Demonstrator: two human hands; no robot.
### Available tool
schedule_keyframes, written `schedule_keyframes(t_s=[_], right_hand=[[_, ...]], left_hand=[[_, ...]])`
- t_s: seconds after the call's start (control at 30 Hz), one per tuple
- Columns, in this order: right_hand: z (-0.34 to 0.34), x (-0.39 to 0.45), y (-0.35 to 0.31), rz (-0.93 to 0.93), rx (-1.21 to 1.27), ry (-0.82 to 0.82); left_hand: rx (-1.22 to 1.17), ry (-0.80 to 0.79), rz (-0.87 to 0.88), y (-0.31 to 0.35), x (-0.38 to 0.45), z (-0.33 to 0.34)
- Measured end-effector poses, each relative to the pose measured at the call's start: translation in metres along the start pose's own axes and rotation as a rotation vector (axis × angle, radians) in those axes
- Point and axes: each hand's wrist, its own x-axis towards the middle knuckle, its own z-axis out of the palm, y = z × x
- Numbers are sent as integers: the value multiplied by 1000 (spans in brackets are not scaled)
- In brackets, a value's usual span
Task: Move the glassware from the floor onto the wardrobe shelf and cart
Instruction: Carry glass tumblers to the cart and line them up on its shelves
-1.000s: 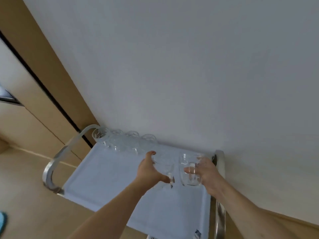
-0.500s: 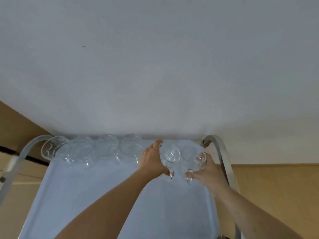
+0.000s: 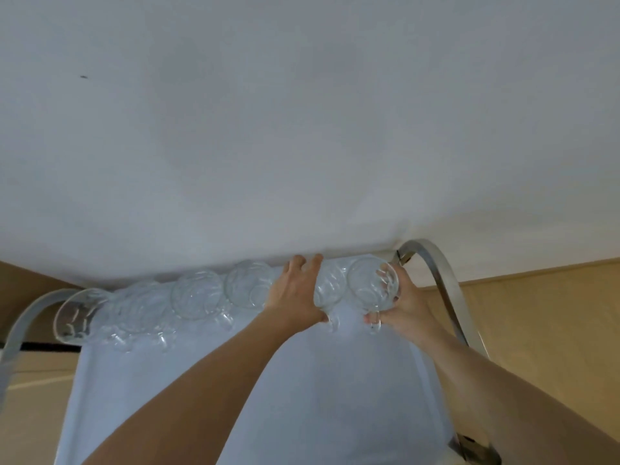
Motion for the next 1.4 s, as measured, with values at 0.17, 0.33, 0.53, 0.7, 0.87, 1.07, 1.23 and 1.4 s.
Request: schedule_keyframes(t_s=[0.17, 0.33, 0.53, 0.7, 0.87, 1.07, 1.23, 1.4], right_hand=[[7, 13, -14, -21, -96, -5], [7, 16, -14, 14, -117, -29], [2, 15, -21, 25, -257, -57], [-4, 6, -32, 45, -338, 32], [-37, -21, -64, -69, -455, 37], [-138, -88, -99, -233, -604, 206], [-253, -167, -81, -188, -701, 375], [-367, -267, -38, -77, -762, 573]], left_hand=[[311, 142, 70, -6, -1, -4], [325, 196, 20, -13, -2, 8], [328, 200, -22, -11, 0, 15], [264, 157, 29, 5, -10, 3], [199, 293, 160, 62, -24, -19], [266, 434, 298, 175, -49, -40], [304, 474, 476, 304, -71, -26], [330, 469, 713, 452, -90, 15]])
